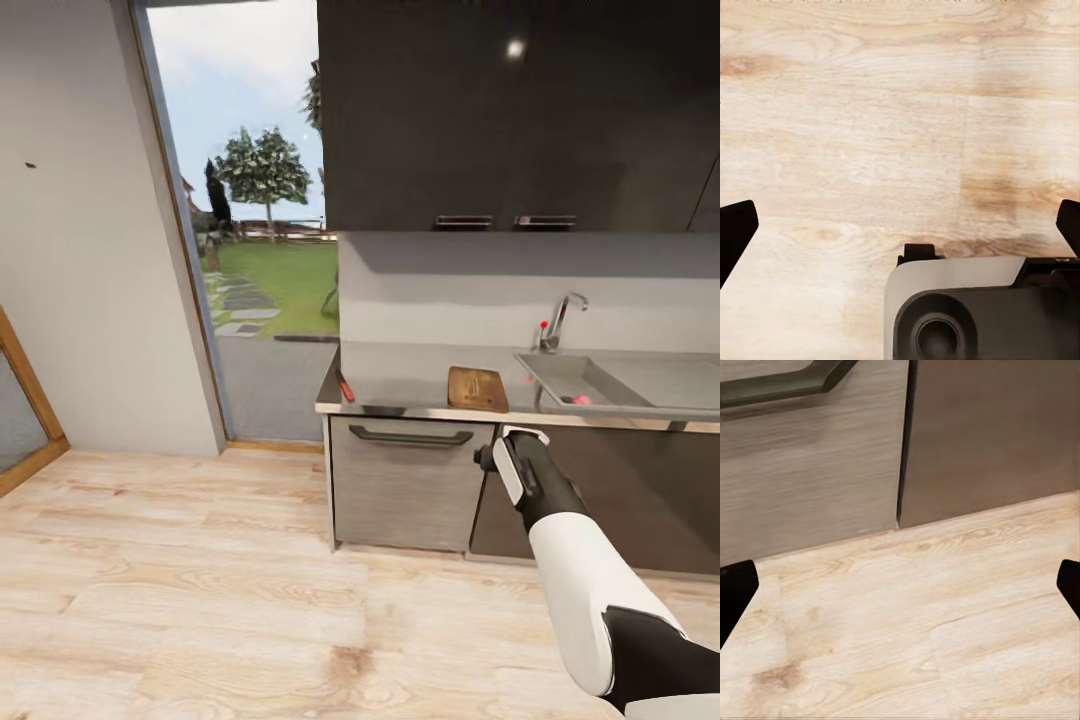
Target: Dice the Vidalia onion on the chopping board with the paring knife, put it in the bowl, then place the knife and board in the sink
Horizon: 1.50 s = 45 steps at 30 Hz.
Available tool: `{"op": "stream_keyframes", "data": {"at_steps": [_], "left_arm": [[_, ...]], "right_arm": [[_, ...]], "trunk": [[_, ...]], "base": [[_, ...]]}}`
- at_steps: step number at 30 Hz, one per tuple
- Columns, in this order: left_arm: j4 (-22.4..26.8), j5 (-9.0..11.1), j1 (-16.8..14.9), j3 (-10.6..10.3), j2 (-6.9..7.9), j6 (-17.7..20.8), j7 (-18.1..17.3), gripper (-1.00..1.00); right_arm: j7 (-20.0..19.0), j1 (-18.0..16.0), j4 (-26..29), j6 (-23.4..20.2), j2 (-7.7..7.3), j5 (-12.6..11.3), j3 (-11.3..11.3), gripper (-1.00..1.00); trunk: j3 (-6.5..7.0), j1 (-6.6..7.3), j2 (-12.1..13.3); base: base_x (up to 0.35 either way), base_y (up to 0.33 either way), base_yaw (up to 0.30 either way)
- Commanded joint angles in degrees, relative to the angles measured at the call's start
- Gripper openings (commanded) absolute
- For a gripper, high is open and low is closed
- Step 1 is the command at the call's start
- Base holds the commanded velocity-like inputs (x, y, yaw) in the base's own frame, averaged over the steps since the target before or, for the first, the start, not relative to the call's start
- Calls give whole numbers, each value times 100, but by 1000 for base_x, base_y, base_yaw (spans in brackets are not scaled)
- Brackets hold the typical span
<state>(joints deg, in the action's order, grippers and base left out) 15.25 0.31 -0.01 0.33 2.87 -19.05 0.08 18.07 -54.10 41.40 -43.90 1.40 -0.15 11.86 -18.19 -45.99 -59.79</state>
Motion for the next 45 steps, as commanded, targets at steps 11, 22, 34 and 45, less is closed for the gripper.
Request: {"op": "stream_keyframes", "data": {"at_steps": [11,22,34,45], "left_arm": [[4,0,1,2,-1,-11,1,100],[4,4,-3,2,-2,-11,1,100],[4,0,0,2,-5,-11,1,100],[3,4,0,2,-4,-11,1,100]], "right_arm": [[46,-4,-136,154,13,6,25,100],[64,-4,-258,274,55,6,28,100],[65,-4,-290,285,46,6,34,100],[65,-4,-360,291,45,6,32,100]], "trunk": [[192,242,438],[389,483,879],[605,747,1361],[802,989,1802]], "base": [[0,0,0],[0,0,0],[0,0,0],[0,0,0]]}}
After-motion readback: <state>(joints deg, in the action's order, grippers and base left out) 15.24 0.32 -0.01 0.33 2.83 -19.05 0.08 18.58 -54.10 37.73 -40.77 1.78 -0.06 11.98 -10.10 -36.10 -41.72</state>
